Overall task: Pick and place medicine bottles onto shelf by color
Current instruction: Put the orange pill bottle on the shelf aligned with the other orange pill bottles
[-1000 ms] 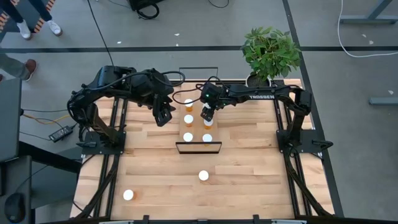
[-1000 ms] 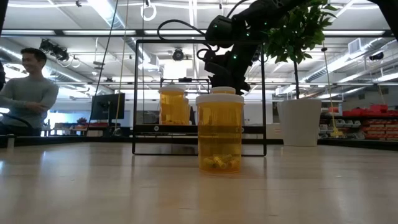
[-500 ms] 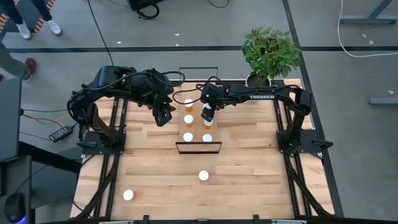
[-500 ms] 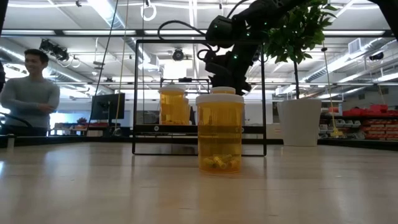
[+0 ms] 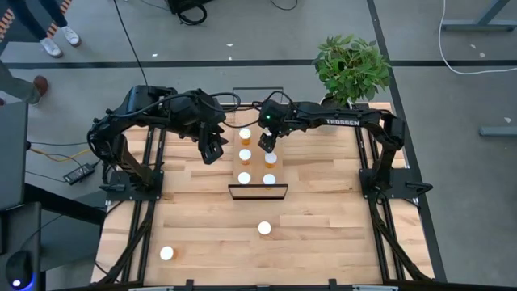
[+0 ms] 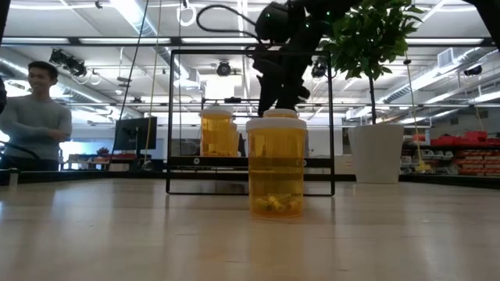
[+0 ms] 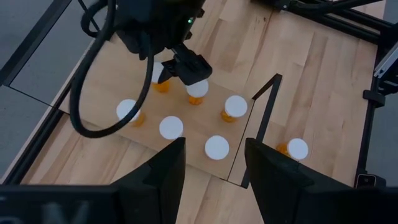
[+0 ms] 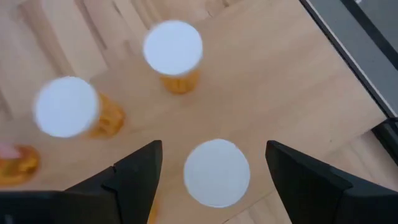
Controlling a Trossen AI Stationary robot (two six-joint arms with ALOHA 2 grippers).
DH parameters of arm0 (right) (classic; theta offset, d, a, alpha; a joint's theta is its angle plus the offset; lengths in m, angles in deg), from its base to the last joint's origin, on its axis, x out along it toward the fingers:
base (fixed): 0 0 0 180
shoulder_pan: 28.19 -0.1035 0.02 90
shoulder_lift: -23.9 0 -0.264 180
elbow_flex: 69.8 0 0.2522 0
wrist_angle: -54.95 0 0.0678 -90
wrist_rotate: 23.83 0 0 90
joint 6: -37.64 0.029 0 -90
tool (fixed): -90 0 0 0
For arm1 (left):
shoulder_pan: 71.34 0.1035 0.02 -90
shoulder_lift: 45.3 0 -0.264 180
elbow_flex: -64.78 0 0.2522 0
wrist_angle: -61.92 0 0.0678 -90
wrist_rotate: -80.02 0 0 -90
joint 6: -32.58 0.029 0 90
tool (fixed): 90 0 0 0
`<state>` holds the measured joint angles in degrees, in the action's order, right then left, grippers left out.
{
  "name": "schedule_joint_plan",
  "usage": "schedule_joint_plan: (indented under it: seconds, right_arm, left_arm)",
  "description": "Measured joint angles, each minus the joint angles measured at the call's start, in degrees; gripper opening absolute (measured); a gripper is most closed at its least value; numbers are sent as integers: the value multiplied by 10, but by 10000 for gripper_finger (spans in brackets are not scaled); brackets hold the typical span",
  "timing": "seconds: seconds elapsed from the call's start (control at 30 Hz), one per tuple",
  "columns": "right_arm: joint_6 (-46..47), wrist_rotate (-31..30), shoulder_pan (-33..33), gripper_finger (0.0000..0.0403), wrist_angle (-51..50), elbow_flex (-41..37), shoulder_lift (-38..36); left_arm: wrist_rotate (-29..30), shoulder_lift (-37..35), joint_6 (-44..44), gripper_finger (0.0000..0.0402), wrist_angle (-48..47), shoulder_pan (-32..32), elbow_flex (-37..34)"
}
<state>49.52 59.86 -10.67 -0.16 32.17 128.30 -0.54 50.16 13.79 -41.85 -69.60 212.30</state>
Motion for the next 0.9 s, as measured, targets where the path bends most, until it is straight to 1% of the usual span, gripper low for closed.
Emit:
schedule_joint_plan:
  seconds: [0.17,0.37,0.47,0.6,0.77,0.9]
  right_arm:
    - [-3,3,-11,294,-63,50,0]
    - [0,5,-25,294,-194,128,0]
    - [17,22,-40,294,-257,164,0]
    - [51,41,-72,294,-323,194,0]
    - [87,42,-126,294,-359,205,-7]
    - [135,30,-165,294,-357,205,-40]
  left_arm:
    - [0,0,0,172,0,0,0]
    - [0,0,0,172,0,-2,0]
    - [0,0,-1,172,0,-10,0]
    - [0,0,-15,172,0,-26,0]
    - [0,1,-39,172,0,-55,0]
    - [0,1,-79,172,0,-81,0]
